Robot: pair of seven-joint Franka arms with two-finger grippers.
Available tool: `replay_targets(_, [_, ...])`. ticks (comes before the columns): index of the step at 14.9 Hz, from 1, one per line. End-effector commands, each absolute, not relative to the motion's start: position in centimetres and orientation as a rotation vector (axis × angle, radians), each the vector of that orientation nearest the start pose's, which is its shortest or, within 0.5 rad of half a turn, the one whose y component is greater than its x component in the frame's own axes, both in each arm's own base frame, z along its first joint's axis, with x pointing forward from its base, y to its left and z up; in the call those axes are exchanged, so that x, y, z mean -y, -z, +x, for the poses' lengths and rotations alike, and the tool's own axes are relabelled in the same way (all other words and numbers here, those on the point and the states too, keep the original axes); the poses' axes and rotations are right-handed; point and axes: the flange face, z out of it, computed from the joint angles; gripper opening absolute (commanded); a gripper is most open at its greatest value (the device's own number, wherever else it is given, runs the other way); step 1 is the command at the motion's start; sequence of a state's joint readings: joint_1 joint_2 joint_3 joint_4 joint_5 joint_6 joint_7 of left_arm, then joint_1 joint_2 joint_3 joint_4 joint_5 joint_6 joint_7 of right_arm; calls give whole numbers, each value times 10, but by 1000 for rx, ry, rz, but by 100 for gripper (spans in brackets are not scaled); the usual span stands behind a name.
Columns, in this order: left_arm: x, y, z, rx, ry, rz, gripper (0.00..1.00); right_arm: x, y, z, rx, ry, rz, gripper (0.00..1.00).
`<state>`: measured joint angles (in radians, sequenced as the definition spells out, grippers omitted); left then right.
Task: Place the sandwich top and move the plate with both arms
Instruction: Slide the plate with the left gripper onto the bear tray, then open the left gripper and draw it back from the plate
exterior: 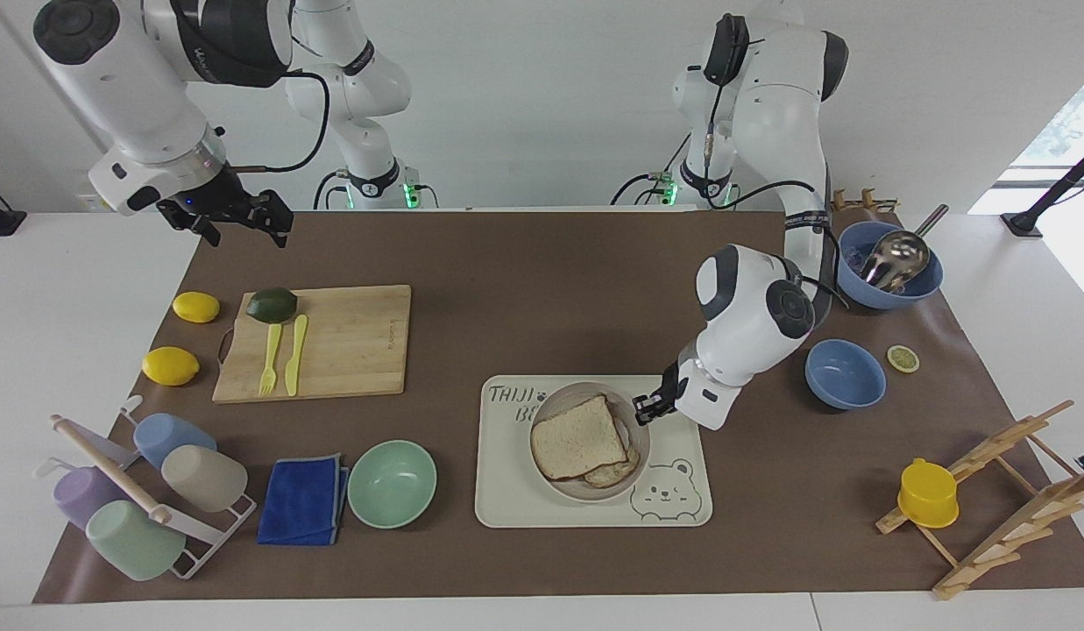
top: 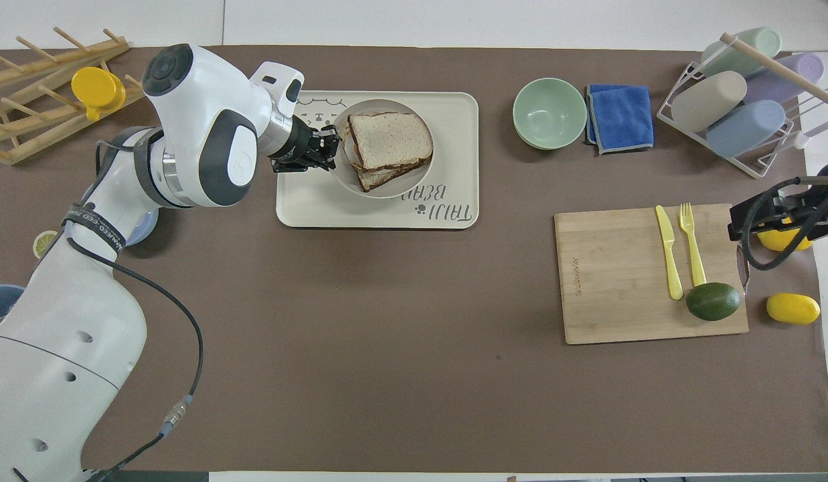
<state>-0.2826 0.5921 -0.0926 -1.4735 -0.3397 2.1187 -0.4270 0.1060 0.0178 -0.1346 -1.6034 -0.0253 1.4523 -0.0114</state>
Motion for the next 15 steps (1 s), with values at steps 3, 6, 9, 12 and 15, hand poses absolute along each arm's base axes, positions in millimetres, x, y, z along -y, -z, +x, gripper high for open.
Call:
replay_targets(3, [262,-331,661,289,-97,-3480,0,23,-599,539,-35,-249,-3141,100])
replay_targets(6, [260,-329,660,235,-96,-3483,30,26,-598,539,-40,-250,-3148,100])
replay_targets(9, [248,-336,663,225,-115,-3480,100,25,-598,539,-40,-250,-3146,100])
replay_targets(12, [234,-364,670,187,-185,-3476,100,25,-598,538,-35,-252,-3145,100])
replay_targets(15, [207,-420,665,192,-102,-3452,100,25,-598,538,-35,-255,-3144,100])
